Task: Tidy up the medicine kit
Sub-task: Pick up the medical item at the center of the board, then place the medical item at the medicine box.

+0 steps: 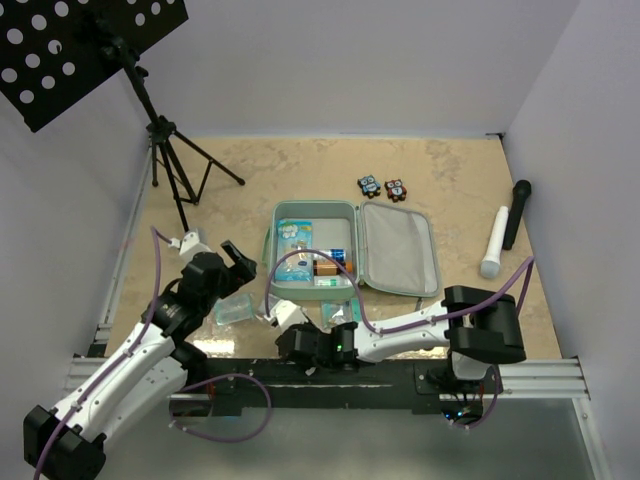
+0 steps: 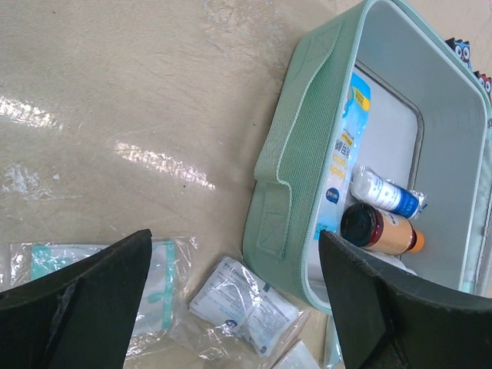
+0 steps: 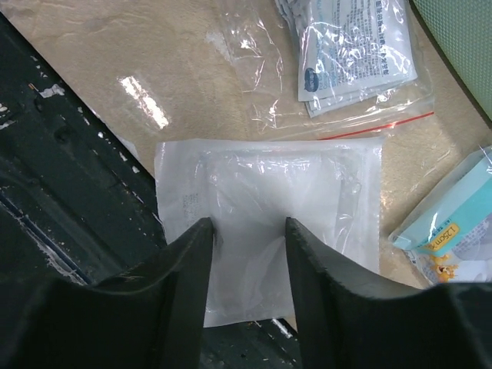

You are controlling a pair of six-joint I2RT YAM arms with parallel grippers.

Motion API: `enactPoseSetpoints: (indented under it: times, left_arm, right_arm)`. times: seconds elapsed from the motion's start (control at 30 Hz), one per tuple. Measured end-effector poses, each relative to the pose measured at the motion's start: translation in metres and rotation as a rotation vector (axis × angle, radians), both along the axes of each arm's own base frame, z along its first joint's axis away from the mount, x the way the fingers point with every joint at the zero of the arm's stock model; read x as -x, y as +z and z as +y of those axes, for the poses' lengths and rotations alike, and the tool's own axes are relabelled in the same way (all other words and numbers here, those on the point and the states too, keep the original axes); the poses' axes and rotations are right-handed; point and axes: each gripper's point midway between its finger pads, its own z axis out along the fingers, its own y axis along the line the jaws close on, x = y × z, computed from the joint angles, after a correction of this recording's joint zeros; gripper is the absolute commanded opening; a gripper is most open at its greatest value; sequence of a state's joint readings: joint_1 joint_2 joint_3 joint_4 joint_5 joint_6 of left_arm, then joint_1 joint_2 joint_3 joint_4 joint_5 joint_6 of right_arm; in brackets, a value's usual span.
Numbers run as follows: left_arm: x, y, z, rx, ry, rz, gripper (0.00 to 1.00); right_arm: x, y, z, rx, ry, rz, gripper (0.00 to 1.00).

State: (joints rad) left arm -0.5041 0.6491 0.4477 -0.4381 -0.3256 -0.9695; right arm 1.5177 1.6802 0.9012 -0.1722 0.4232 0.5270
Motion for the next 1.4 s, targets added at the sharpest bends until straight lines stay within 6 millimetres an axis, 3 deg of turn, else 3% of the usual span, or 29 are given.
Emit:
enactPoseSetpoints:
  times: [0.37, 0.53, 0.67, 0.8, 0.9, 0.97, 1.03, 1.13, 1.2, 1.27, 1.4]
  left_arm:
    - [0.001, -0.002, 0.000, -0.002, -0.001, 0.005, 0.93]
    - [0.001, -0.002, 0.000, 0.000, -0.002, 0.005, 0.93]
    - [0.000, -0.002, -0.001, -0.001, -0.003, 0.007, 0.93]
    - [0.000, -0.002, -0.001, -0.002, -0.003, 0.007, 0.93]
    - [0.000, -0.002, 0.000, -0.002, -0.003, 0.007, 0.93]
    - [0.000, -0.002, -0.001, -0.001, -0.003, 0.005, 0.93]
    - [0.000, -0.002, -0.001, -0.001, -0.003, 0.005, 0.93]
    - [0.000, -0.002, -0.001, 0.000, -0.004, 0.006, 0.93]
    - [-0.001, -0.003, -0.001, -0.002, -0.005, 0.008, 0.93]
    - [-0.001, -0.005, -0.001, -0.008, -0.006, 0.014, 0.93]
    - [-0.001, -0.006, -0.001, -0.017, -0.010, 0.018, 0.93]
  right_arm:
    - [0.001, 0.001, 0.000, 0.001, -0.012, -0.004, 0.03]
    - [0.001, 0.017, -0.004, 0.004, -0.018, -0.016, 0.00]
    - [0.002, 0.059, 0.002, -0.074, -0.009, -0.038, 0.00]
    - [-0.008, 0.140, 0.008, -0.244, -0.030, -0.112, 0.00]
    - [-0.033, 0.195, 0.009, -0.355, -0.100, -0.172, 0.00]
    - [-0.068, 0.220, 0.003, -0.404, -0.196, -0.209, 0.00]
    - [-0.114, 0.228, -0.012, -0.413, -0.309, -0.251, 0.00]
    - [-0.172, 0.215, -0.036, -0.353, -0.453, -0.296, 0.00]
    - [-0.201, 0.201, -0.042, -0.302, -0.517, -0.306, 0.00]
    - [-0.223, 0.184, -0.040, -0.258, -0.557, -0.302, 0.00]
    - [-0.249, 0.153, -0.029, -0.203, -0.597, -0.281, 0.00]
